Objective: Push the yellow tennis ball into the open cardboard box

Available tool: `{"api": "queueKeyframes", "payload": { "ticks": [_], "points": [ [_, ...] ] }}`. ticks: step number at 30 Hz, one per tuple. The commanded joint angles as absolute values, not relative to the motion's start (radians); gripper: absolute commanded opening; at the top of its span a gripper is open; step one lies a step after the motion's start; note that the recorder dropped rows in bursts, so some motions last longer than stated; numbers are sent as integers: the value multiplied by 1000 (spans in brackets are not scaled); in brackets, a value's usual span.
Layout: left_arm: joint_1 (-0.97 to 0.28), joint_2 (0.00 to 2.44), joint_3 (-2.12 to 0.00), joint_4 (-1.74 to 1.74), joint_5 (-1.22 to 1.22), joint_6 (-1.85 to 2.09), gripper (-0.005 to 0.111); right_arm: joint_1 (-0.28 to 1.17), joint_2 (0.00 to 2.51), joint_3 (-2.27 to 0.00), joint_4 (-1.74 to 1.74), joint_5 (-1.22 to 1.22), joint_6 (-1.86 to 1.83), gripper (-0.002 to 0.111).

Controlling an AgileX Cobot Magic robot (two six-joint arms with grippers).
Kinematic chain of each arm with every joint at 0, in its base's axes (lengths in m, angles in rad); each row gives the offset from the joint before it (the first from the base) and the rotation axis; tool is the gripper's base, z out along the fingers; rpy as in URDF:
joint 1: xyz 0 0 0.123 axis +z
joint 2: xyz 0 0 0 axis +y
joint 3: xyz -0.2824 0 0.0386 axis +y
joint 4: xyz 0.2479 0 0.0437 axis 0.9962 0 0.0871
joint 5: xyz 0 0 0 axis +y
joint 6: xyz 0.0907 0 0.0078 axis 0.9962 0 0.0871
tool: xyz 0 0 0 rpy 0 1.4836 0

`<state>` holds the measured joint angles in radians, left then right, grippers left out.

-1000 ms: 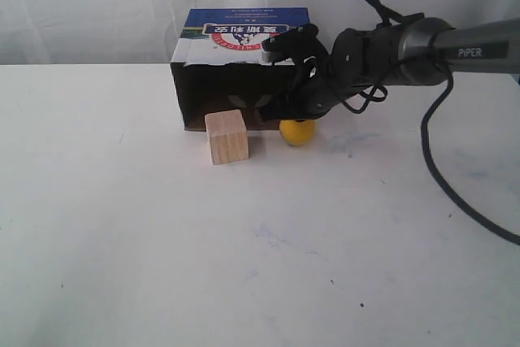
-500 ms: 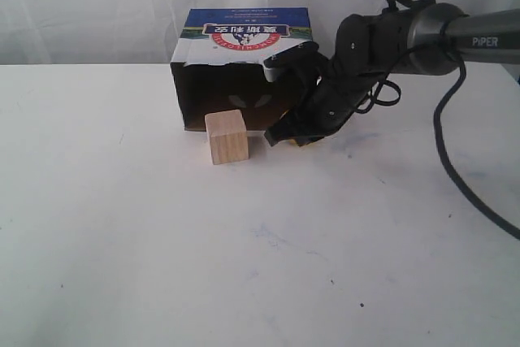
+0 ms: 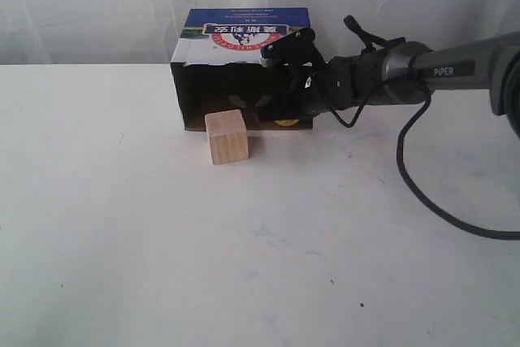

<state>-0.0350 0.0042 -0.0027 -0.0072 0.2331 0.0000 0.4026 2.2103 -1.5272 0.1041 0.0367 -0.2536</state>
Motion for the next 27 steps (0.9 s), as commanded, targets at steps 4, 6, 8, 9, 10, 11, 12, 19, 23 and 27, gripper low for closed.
{"api": "queueKeyframes", "payload": {
  "ticks": [4,6,8,9,10,11,12,19,23,27],
  "points": [
    [-43,0,0,-14,232,0,0,398,2156,-1527,100,-167,-245,0],
    [-43,0,0,-14,232,0,0,398,2149,-1527,100,-136,-245,0],
    [-43,0,0,-14,232,0,0,398,2143,-1527,100,-69,-245,0],
    [-43,0,0,-14,232,0,0,398,2141,-1527,100,-18,-245,0],
    [-43,0,0,-14,232,0,0,398,2136,-1527,100,42,-245,0],
    [-43,0,0,-14,232,0,0,398,2129,-1527,100,104,-245,0],
    [-43,0,0,-14,232,0,0,398,2123,-1527,100,154,-245,0],
    [-43,0,0,-14,232,0,0,398,2009,-1513,100,518,-174,0],
    [-43,0,0,-14,232,0,0,395,1916,-1488,20,636,-172,0],
    [-43,0,0,-14,232,0,0,288,1847,-1454,-549,866,201,0]
  ]
}}
